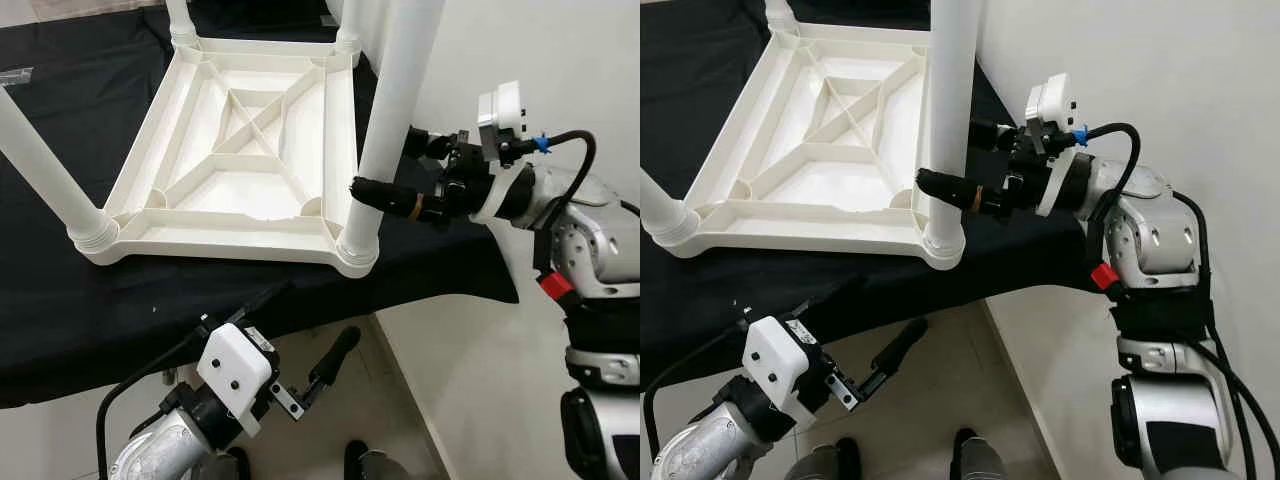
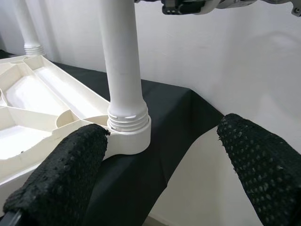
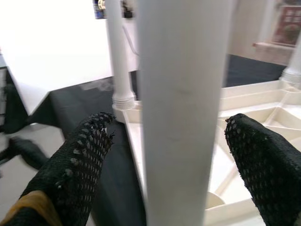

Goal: Building children table

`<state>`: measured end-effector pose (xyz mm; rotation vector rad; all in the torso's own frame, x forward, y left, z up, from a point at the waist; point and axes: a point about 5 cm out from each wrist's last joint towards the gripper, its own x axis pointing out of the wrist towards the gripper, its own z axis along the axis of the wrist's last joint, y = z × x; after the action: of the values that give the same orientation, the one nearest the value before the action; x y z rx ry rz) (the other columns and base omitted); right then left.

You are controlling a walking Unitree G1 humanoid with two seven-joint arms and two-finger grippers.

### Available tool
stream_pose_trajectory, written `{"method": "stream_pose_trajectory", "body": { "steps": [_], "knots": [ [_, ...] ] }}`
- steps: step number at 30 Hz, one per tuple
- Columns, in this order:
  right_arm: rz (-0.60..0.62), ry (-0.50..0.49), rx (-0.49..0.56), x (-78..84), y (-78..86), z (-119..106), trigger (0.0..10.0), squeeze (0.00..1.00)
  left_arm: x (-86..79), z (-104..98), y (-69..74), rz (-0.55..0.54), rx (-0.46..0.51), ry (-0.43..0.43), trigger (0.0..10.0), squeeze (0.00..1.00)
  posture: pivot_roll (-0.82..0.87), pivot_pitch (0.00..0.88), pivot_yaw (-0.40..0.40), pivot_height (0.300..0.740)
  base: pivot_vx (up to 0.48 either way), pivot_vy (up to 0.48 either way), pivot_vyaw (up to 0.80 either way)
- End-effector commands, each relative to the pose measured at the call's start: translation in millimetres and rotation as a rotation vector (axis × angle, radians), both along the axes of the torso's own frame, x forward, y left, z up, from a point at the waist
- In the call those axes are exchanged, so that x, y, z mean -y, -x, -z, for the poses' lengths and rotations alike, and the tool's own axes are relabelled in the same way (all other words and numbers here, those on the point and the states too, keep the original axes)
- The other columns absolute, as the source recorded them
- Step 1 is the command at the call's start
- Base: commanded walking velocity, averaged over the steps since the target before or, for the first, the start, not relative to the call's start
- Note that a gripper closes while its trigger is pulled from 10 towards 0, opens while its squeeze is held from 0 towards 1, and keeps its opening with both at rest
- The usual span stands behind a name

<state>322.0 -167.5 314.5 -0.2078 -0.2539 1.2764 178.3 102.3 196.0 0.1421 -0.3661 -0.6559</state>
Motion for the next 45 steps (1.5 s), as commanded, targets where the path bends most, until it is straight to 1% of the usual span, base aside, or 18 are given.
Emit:
{"method": "stream_pose_trajectory", "body": {
  "steps": [1, 3, 4, 18, 21, 22, 23, 25, 26, 27, 28, 31, 40, 41, 42, 43, 44, 45],
  "knots": [
    [-0.071, 0.02, 0.004, -2.2, 2.8, -0.7, 9.7, 0.0, 0.9, -1.2, 3.5, 0.004, 0.001, -0.007, 10.0, 0.0, 0.05, 0.277, -0.076, 0.74, 0.0, 0.0, 0.0],
    [-0.097, 0.027, -0.003, -1.9, 3.1, 0.3, 9.7, 0.0, 1.0, -1.3, 3.4, 0.004, 0.003, -0.008, 10.0, 0.0, 0.05, 0.277, -0.076, 0.74, 0.0, 0.0, 0.0],
    [-0.115, 0.035, -0.002, -1.7, 1.7, 0.5, 0.0, 0.0, 1.2, -1.4, 3.0, 0.004, 0.004, -0.009, 10.0, 0.0, 0.05, 0.277, -0.077, 0.74, 0.0, 0.0, 0.0],
    [-0.081, 0.016, 0.015, -5.2, -8.4, 4.1, 0.0, 0.0, 4.1, -1.4, 1.5, 0.005, 0.01, -0.014, 10.0, 0.0, 0.05, 0.282, -0.085, 0.74, 0.0, 0.0, 0.0],
    [0.139, 0.032, 0.021, -1.2, -14.9, 19.0, 0.0, 0.0, 4.9, -0.9, 0.8, 0.003, 0.012, -0.015, 10.0, 0.0, 0.05, 0.279, -0.107, 0.74, 0.0, 0.0, 0.0],
    [0.374, 0.009, 0.0, -3.0, -23.2, 32.7, 0.0, 0.0, 4.8, -0.9, 0.9, 0.001, 0.013, -0.016, 10.0, 0.0, 0.06, 0.28, -0.118, 0.74, 0.0, 0.0, 0.0],
    [0.374, 0.009, 0.0, -3.0, -23.2, 32.7, 0.0, 0.0, 4.8, -0.9, 0.9, 0.001, 0.013, -0.016, 10.0, 0.0, 0.06, 0.28, -0.118, 0.74, 0.0, 0.0, 0.0],
    [0.823, -0.12, -0.041, -0.6, -18.4, 55.0, 0.0, 0.0, 4.0, -1.6, 1.6, -0.004, 0.017, -0.018, 10.0, 0.0, 0.06, 0.272, -0.132, 0.74, 0.0, 0.0, 0.0],
    [0.823, -0.12, -0.041, -0.6, -18.4, 55.0, 0.0, 0.0, 4.0, -1.6, 1.6, -0.004, 0.017, -0.018, 10.0, 0.0, 0.06, 0.272, -0.132, 0.74, 0.0, 0.0, 0.0],
    [1.03, -0.201, -0.074, 7.4, -7.5, 63.6, 0.0, 0.0, 3.6, -2.2, 1.9, -0.007, 0.02, -0.019, 10.0, 0.0, 0.06, 0.272, -0.132, 0.74, 0.0, 0.0, 0.0],
    [1.031, -0.072, -0.176, -20.0, 14.5, 99.9, 0.0, 0.0, 0.8, -3.4, -0.5, -0.028, 0.024, -0.009, 10.0, 0.0, 0.06, 0.261, -0.112, 0.74, 0.0, 0.0, 0.0],
    [0.996, -0.027, -0.193, -28.7, 16.2, 107.9, 0.0, 0.0, 1.2, -3.2, -1.3, -0.028, 0.025, -0.012, 10.0, 0.0, 0.06, 0.261, -0.113, 0.74, 0.0, 0.0, 0.0],
    [0.915, -0.09, -0.136, -49.1, -2.5, 84.1, 0.0, 0.0, 1.7, -1.9, -2.6, -0.023, 0.032, -0.026, 10.0, 0.0, 0.05, 0.244, -0.104, 0.74, 0.0, 0.0, 0.0],
    [0.919, -0.102, -0.133, -51.8, -2.6, 81.4, 4.7, 0.0, 2.7, -1.5, -2.6, -0.024, 0.032, -0.025, 10.0, 0.0, 0.06, 0.243, -0.103, 0.74, 0.0, 0.0, 0.0],
    [0.919, -0.102, -0.133, -51.8, -2.6, 81.4, 4.7, 0.0, 2.7, -1.5, -2.6, -0.024, 0.032, -0.025, 10.0, 0.0, 0.06, 0.243, -0.103, 0.74, 0.0, 0.0, 0.0],
    [0.879, -0.127, -0.14, -56.0, -3.2, 76.1, 10.0, 0.0, 3.5, -0.9, -2.9, -0.023, 0.029, -0.026, 10.0, 0.0, 0.06, 0.24, -0.103, 0.74, 0.0, 0.0, 0.0],
    [0.879, -0.127, -0.14, -56.0, -3.2, 76.1, 10.0, 0.0, 3.5, -0.9, -2.9, -0.023, 0.029, -0.026, 10.0, 0.0, 0.06, 0.24, -0.103, 0.74, 0.0, 0.0, 0.0],
    [0.77, -0.192, -0.116, -59.5, -2.8, 58.7, 10.0, 1.0, 3.1, -0.8, -4.1, -0.023, 0.029, -0.03, 10.0, 0.0, 0.06, 0.247, -0.1, 0.74, 0.0, 0.0, 0.0]
  ]
}}
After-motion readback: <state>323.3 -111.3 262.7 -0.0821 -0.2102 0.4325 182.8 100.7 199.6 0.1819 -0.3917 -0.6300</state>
